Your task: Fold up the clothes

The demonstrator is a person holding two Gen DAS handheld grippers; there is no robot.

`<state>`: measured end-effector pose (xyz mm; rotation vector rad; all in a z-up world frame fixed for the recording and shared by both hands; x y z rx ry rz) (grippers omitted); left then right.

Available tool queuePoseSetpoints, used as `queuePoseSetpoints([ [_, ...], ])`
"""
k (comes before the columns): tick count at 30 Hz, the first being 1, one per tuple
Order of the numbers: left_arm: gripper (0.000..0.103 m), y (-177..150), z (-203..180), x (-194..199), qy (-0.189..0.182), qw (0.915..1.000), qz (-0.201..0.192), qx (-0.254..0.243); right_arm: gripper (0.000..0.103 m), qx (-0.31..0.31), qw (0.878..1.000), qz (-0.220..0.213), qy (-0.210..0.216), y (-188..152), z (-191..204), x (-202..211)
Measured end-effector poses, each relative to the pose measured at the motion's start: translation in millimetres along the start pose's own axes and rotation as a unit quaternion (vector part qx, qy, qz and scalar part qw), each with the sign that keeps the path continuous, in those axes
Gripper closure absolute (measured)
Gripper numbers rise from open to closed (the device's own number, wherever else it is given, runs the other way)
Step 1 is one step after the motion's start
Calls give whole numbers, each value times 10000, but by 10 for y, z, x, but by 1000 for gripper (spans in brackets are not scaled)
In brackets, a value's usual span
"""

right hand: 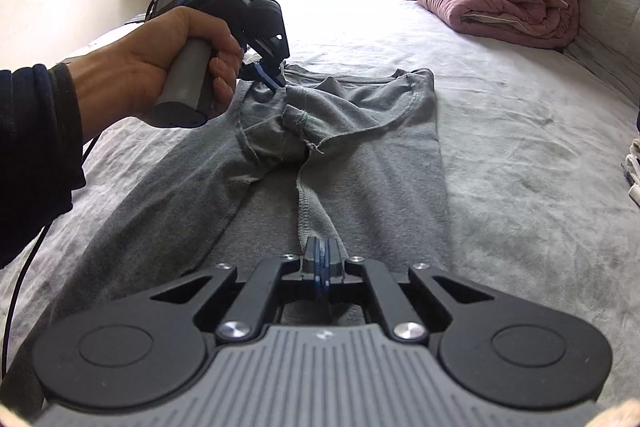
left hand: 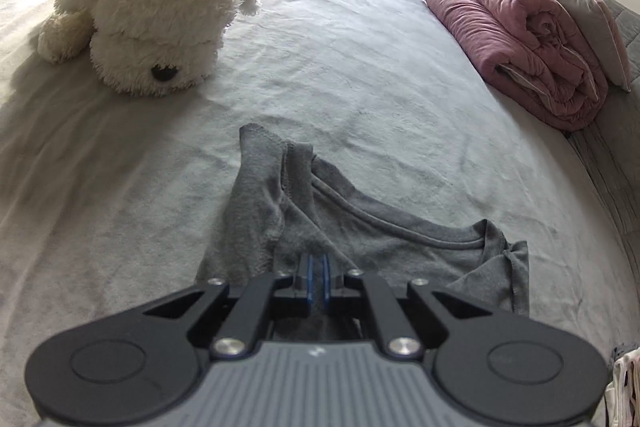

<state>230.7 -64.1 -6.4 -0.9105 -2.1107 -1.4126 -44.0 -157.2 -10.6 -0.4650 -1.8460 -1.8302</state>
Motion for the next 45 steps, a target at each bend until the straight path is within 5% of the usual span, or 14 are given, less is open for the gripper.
queuePoseSetpoints([
  [11,91,-254,27,734,-376,9992,68,-135,100,75,9994,252,224,-35,88,-70],
  [18,82,-750,196,1366,-495,9976,480,-69,84,-413,9944,249,942,96,-59,94],
  [21,79,-1025,188,1676,-664,9961,574,-11,70,-765,9931,40,885,228,-315,225],
  [28,73,-2058,29,2171,-1307,9828,1281,-261,70,-1146,9889,109,941,245,-637,394],
  [32,71,-2572,-137,2350,-1502,9737,1576,-673,70,-866,9921,158,892,186,-605,449],
  [40,71,-2973,-356,2462,-1045,9698,1391,-1711,70,-589,9943,-1,883,181,-571,603],
  [45,89,-3082,-492,2474,-876,9651,1221,-2144,70,-559,9953,-66,793,186,-607,632],
])
Point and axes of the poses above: each gripper's, at about its wrist camera, not at the fingertips, and x roughly against the way its jaws point, z to its left, y to its top, the point moved 6 cm from there along -x, roughly the way its jaws point, and after that the axes turned 5 degrees about -z, right-handed, at the moved point
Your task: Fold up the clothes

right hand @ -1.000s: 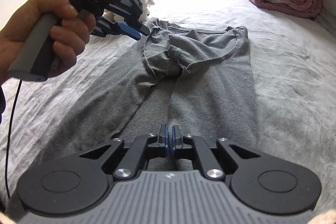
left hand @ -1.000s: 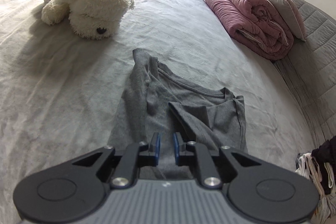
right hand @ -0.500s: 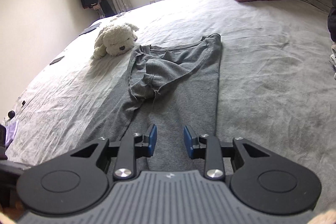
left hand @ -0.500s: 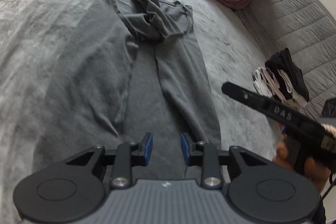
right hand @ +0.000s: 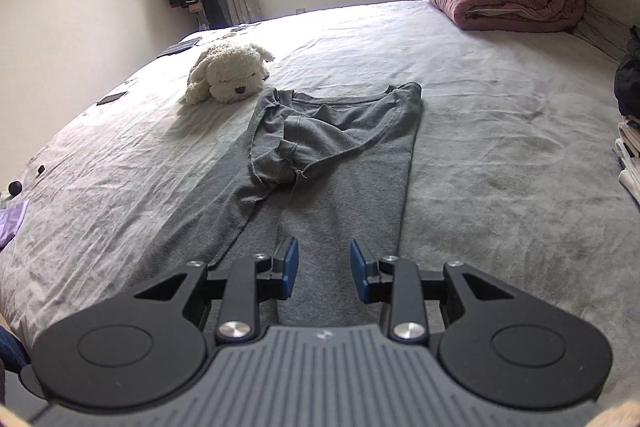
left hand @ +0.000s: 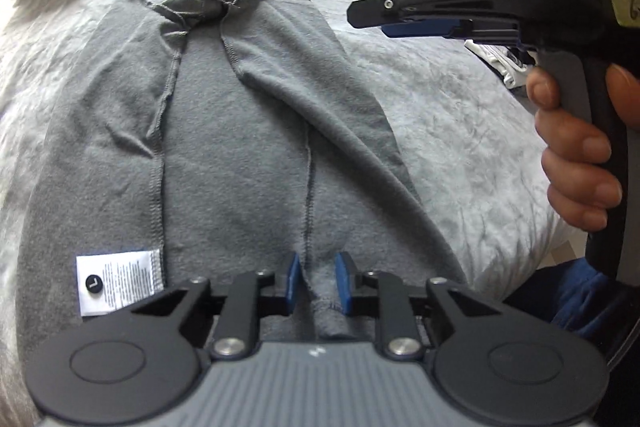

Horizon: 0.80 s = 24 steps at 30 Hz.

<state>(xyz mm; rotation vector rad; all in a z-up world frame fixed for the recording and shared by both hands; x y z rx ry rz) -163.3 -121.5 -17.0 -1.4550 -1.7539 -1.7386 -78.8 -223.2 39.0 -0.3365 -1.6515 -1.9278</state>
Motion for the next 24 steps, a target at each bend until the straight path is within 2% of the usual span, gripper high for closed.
queuePoseSetpoints([
  [4,100,-41,-7,83,-55,10000,-69,40,70,-55,9999,20,-102,-7,-77,-11],
  [8,100,-115,21,248,-142,9993,-164,295,70,-105,9997,111,-163,-43,-124,-39],
  [19,103,-288,107,679,-53,9975,-596,378,70,145,9987,464,-183,-233,-15,-219],
  [22,103,-313,209,615,76,9973,-555,474,70,263,9976,631,-98,-324,60,-276],
  [24,103,-325,276,563,-185,9965,-392,716,70,380,9967,709,-95,-381,112,-296],
])
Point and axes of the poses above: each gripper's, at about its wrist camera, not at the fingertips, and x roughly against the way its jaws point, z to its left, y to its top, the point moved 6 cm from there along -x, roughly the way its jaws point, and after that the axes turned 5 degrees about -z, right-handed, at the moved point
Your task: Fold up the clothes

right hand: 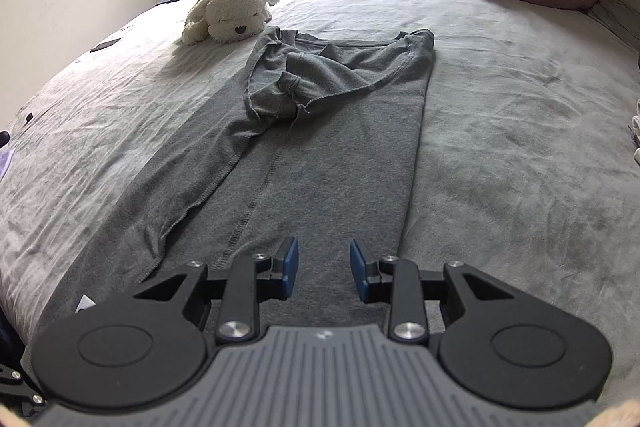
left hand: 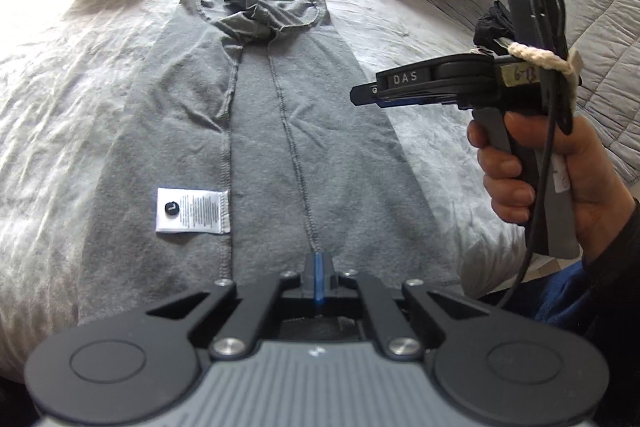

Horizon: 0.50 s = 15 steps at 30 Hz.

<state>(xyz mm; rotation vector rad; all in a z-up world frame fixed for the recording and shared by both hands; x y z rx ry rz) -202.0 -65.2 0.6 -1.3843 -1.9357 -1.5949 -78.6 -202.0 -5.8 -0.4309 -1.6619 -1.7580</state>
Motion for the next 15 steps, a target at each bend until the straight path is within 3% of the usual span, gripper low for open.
queuePoseSetpoints([
  [3,100,8,70,-30,-137,9990,64,414,70,109,9999,6,-15,-23,28,15],
  [10,71,-146,25,-139,-188,9973,414,578,68,30,10000,-49,-31,7,-15,53],
  [14,71,-177,-100,-232,-81,9987,403,298,68,78,9999,-78,-17,13,4,62],
  [15,75,-174,-112,-242,-28,9989,406,227,68,85,9999,-90,-22,15,6,67],
])
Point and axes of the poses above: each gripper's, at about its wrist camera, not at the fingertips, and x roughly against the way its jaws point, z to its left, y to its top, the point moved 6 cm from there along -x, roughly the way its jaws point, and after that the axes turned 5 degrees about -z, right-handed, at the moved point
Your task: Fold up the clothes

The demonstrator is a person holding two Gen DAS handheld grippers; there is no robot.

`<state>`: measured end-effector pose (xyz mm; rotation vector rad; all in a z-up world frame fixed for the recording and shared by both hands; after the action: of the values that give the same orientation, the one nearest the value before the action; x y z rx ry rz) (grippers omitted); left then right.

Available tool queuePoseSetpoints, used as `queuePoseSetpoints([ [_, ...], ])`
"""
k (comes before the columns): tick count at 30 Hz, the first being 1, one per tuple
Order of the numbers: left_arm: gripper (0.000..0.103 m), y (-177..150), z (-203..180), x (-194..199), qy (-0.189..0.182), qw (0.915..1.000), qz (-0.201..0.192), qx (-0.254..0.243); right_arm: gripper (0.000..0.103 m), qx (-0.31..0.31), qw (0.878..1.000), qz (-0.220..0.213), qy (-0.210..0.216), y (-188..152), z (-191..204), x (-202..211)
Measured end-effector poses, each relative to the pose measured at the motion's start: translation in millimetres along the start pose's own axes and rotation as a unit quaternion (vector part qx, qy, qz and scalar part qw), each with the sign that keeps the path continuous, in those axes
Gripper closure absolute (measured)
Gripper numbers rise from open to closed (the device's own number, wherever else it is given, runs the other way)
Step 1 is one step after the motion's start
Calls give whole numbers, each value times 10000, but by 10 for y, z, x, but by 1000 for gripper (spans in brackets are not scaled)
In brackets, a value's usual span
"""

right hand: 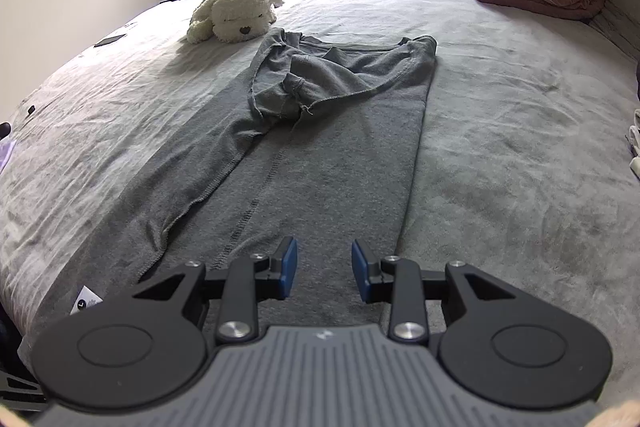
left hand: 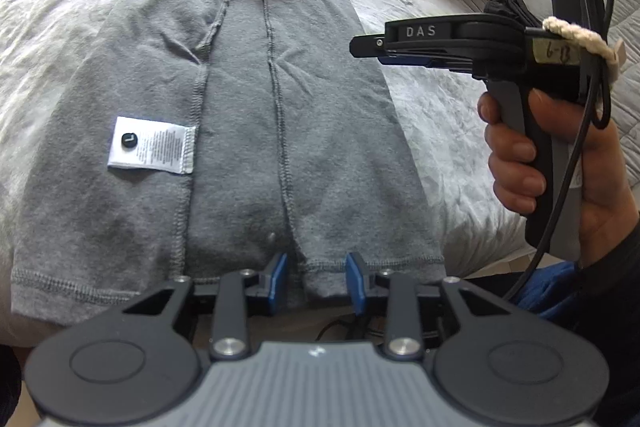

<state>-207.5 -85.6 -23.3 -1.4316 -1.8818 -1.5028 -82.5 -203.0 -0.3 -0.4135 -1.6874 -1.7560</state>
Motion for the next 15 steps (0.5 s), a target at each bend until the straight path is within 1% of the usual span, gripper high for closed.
queuePoseSetpoints([
  [1,85,1,-8,-6,59,10000,7,-63,68,4,10000,-15,-7,3,-1,8],
  [5,97,-3,-13,74,156,9998,-4,-144,68,-19,10000,-55,-23,8,-21,34],
  [10,98,65,-1,294,159,9995,-251,-97,68,5,10000,-45,-5,-12,3,41],
  [15,98,78,39,369,201,9993,-320,-76,68,164,9998,58,87,-74,97,16],
])
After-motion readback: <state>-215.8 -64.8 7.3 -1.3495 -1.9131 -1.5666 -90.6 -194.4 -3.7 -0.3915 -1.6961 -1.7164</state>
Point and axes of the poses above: each gripper's, at about its wrist camera, not at the fingertips, and x roughly against the way its jaws point, z to its left, y to its top, the point moved 6 cm from there along -x, roughly the way its jaws point, and after that the axes turned 5 degrees about -z, right-handed, at the moved point
